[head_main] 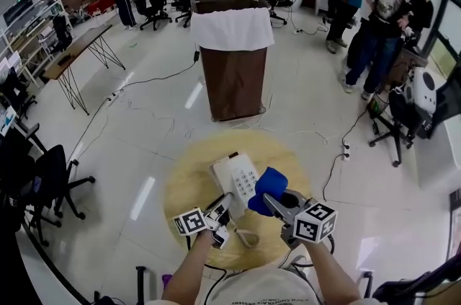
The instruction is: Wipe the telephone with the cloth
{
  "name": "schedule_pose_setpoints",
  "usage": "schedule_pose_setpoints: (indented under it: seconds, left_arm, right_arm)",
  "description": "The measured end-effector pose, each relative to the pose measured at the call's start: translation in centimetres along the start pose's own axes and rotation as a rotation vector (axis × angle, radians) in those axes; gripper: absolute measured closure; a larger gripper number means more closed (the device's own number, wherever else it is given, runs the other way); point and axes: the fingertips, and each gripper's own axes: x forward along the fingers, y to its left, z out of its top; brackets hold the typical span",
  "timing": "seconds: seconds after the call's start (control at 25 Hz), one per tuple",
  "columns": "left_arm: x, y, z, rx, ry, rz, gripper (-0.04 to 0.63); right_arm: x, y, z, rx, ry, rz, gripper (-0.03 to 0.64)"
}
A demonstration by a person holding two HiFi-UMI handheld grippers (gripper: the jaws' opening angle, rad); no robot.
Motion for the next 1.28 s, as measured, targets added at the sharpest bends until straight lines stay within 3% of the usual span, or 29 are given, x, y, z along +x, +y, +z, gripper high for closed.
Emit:
schedule_pose_setpoints:
  seconds: [0.28, 0.48, 0.68, 0.88, 1.04, 1.28]
  left_arm:
    - [0.9, 2.8, 0.2, -0.06, -0.02, 0.018, 0.514]
    - [1.3, 3.4, 0.9, -0.062, -0.054, 0.013, 0.515]
    - [1.0, 4.6, 0.5, -0.058, -0.047, 0.045, 0.514]
    - [1.2, 4.9, 0.6, -0.111, -0.063, 0.067, 0.505]
    - [0.8, 4.9, 0.7, -0.087, -0.068, 0.079, 0.453]
    - [-0.5, 5.5, 0.4, -0.07, -0.075, 0.151, 0.445]
  right_arm:
    - [-1.1, -0.8, -1.7, 0.032, 0.015, -0.046, 0.554]
    - [-1.1, -1.0, -2.4, 0.038, 0.029, -0.058, 0.554]
    - [-0.3, -0.8, -2.4, 0.035, 0.039, -0.041, 0.554]
    - [0.0, -0.4, -2.3, 0.017, 0.05, -0.025, 0.554]
    - [0.5, 0.4, -2.6, 0.0, 0.059, -0.001, 0.554]
    - [1.0, 1.5, -2.9, -0.013, 0.072, 0.037, 0.554]
